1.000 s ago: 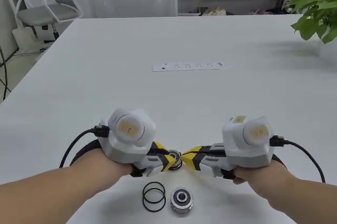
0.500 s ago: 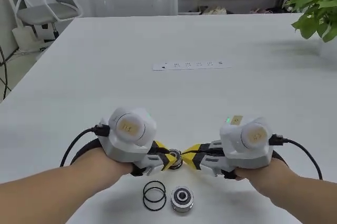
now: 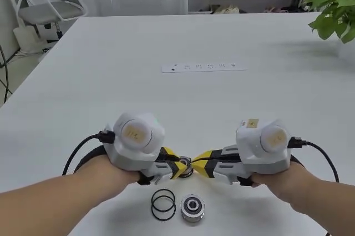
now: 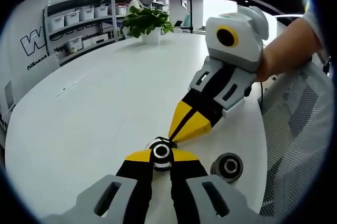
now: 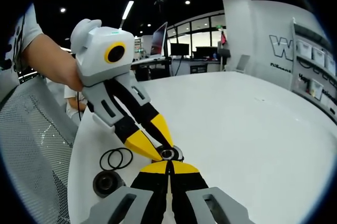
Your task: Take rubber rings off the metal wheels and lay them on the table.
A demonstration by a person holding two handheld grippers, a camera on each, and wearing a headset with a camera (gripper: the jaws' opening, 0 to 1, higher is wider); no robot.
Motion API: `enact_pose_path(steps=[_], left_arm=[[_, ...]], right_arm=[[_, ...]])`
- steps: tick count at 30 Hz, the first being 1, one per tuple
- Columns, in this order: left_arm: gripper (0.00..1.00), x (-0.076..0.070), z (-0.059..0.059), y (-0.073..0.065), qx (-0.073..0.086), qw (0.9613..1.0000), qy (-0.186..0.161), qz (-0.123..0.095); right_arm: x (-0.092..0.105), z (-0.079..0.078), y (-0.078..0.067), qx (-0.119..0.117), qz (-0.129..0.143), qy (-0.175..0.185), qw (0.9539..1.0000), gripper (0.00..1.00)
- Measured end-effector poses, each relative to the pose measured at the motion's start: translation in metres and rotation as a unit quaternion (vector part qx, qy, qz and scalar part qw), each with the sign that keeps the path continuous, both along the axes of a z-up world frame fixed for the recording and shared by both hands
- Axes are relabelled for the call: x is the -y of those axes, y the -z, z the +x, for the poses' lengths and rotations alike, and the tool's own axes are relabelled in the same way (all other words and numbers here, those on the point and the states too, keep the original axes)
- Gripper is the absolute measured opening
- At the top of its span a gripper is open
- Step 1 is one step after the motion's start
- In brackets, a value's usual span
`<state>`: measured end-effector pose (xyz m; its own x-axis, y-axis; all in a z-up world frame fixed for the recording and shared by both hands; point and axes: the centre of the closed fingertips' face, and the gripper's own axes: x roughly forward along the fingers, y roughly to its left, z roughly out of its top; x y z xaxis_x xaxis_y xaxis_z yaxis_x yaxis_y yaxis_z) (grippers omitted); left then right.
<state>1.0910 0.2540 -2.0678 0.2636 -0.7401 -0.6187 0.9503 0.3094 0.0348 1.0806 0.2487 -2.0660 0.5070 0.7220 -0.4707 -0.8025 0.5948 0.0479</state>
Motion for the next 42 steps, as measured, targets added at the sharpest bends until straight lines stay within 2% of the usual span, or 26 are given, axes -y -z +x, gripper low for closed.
enact_pose_path(steps=[16,17,20,26,31,35,39,42], left_arm=[[0.07,0.0,-0.002,0.0,0.002,1.0,0.005,-0.002],[0.07,0.0,-0.002,0.0,0.002,1.0,0.005,-0.002],[0.07,0.001,-0.001,-0.001,0.004,1.0,0.003,-0.003],[0.07,0.0,-0.002,-0.001,0.003,1.0,0.001,-0.004],[0.08,0.001,-0.002,-0.001,0.006,1.0,0.002,-0.005],[0.08,0.0,-0.002,-0.001,0.013,0.9999,0.008,-0.007],[0.09,0.0,-0.002,-0.002,0.0,0.9999,0.009,-0.012],[0.09,-0.001,-0.003,-0.003,0.0,0.9998,0.017,-0.011]], right_arm=[[-0.007,-0.004,-0.004,-0.006,0.022,-0.014,0.9996,0.0],[-0.011,-0.004,-0.009,-0.003,0.037,-0.018,0.9991,0.0],[-0.016,-0.003,-0.018,0.012,0.038,-0.029,0.9988,0.0],[-0.015,-0.004,-0.015,0.01,0.038,-0.024,0.999,0.0],[-0.007,0.0,-0.012,0.004,0.037,-0.014,0.9992,0.0],[-0.006,0.0,-0.015,-0.001,0.048,-0.009,0.9988,0.0],[-0.009,-0.001,-0.016,-0.002,0.051,-0.013,0.9986,0.0],[-0.009,-0.002,-0.016,-0.003,0.053,-0.014,0.9985,0.0]])
